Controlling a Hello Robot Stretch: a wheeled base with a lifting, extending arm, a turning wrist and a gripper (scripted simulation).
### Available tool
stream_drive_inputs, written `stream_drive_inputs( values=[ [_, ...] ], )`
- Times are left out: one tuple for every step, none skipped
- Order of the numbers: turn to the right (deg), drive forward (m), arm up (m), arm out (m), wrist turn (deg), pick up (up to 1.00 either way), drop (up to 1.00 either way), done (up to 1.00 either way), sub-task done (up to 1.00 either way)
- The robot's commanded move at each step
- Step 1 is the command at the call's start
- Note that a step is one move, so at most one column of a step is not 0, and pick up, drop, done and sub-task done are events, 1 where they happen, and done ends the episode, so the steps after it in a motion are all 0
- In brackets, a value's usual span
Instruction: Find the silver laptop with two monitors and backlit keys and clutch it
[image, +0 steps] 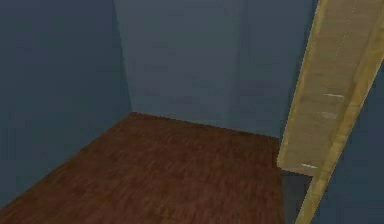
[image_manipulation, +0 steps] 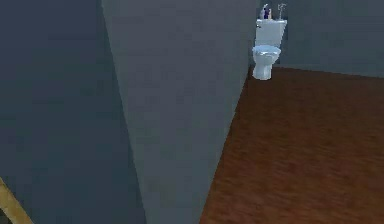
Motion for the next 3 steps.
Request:
stream_drive_inputs(
  values=[
    [3.0,0.00,0.00,0.00,0.0,0.00,0.00,0.00,0.00],
    [0.0,0.10,0.00,0.00,0.0,0.00,0.00,0.00,0.00],
    [12.0,0.00,0.00,0.00,0.0,0.00,0.00,0.00,0.00]
  ],
)
